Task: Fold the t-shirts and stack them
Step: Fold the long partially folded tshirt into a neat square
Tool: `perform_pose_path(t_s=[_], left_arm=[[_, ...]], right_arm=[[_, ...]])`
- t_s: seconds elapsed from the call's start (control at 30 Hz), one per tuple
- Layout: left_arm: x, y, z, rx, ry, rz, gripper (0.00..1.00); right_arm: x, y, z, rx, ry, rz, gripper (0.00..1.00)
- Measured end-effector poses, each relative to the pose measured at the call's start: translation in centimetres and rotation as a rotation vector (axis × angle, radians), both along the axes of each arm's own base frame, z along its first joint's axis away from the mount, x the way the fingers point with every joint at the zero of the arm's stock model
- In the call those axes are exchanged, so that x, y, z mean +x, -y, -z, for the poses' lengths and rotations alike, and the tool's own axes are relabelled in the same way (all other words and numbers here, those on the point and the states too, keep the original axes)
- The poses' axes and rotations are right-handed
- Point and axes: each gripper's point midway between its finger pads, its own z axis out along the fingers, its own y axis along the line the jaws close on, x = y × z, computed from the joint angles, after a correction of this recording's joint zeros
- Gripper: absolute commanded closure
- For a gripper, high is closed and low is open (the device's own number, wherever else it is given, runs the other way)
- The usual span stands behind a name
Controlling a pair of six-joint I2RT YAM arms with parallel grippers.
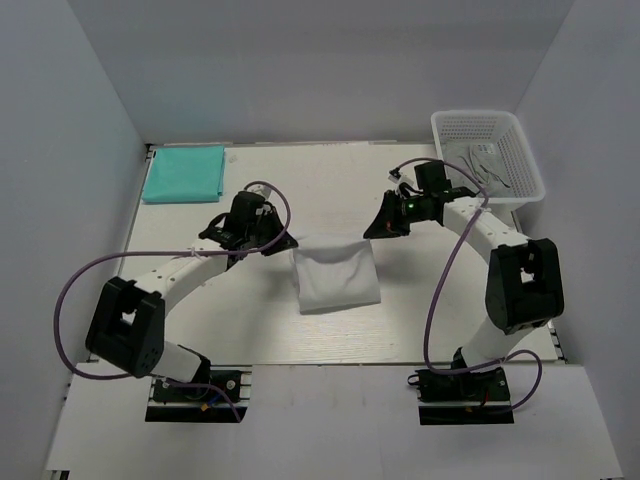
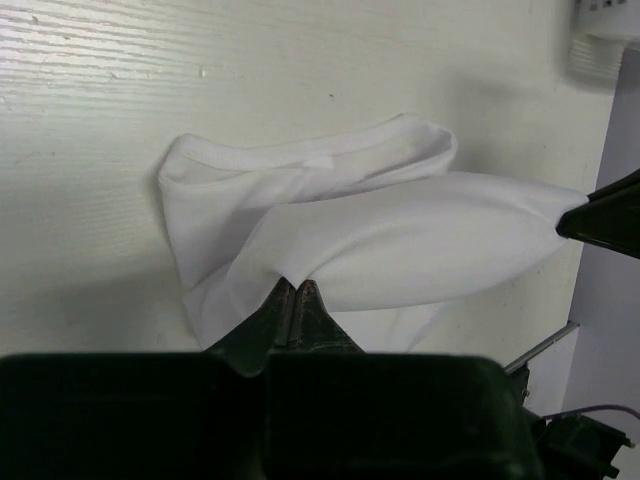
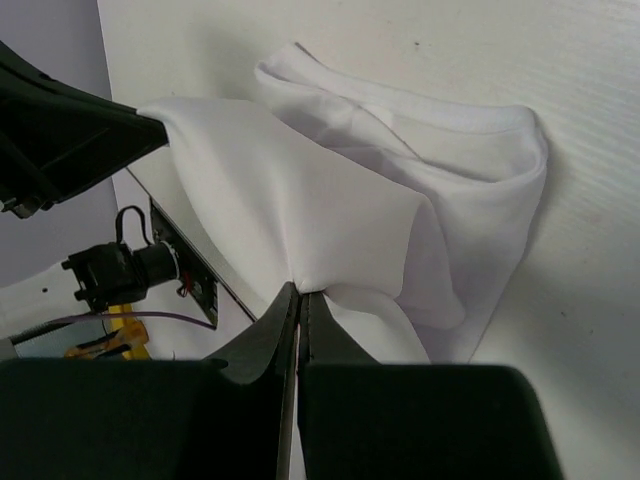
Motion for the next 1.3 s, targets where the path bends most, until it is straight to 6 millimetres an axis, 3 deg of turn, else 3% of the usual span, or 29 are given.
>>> perform_pose_path(t_s=[0.3, 0.33, 0.43, 0.47, 0.5, 0.57, 0.8, 1.03, 1.17, 1.3], left_arm=[[3.1, -0.3, 3.0, -0.020, -0.081, -0.029, 1.00], [3.5, -0.3, 3.1, -0.022, -0.082, -0.034, 0.94], [4.5, -0.4, 3.5, -0.023, -0.086, -0.037, 0.43], [4.8, -0.4, 3.5, -0.024, -0.089, -0.039, 0.11], [5.2, -0.4, 3.6, -0.027, -0.092, -0.046, 0.00], [5.9, -0.5, 3.6, -0.025, -0.097, -0.055, 0.00], [6.8, -0.9, 2.0, -0.002, -0.054, -0.060, 0.00], [6.2, 0.2, 1.1, 0.009, -0.003, 0.011, 0.00], [6.5, 0.8, 1.7, 0.026, 0.021, 0.041, 0.12], [7.3, 0.9, 4.3, 0.089, 0.007, 0.045, 0.29]], right_arm=[[3.7, -0.5, 2.7, 0.001, -0.052, 0.031, 1.00], [4.0, -0.6, 3.1, 0.000, -0.061, 0.033, 1.00], [5.1, -0.8, 4.3, -0.007, -0.083, 0.038, 0.82], [5.5, -0.9, 4.5, -0.010, -0.087, 0.039, 0.72], [6.2, -0.9, 4.8, -0.018, -0.084, 0.042, 0.45], [7.2, -0.9, 5.1, -0.032, -0.075, 0.054, 0.10], [8.2, -0.5, 3.4, -0.057, 0.002, 0.080, 0.10], [5.7, -0.4, 0.8, -0.050, 0.089, 0.072, 0.10], [5.5, -0.6, 1.6, -0.088, 0.132, 0.069, 0.10], [6.4, -0.1, 3.5, -0.180, 0.173, 0.091, 0.10]])
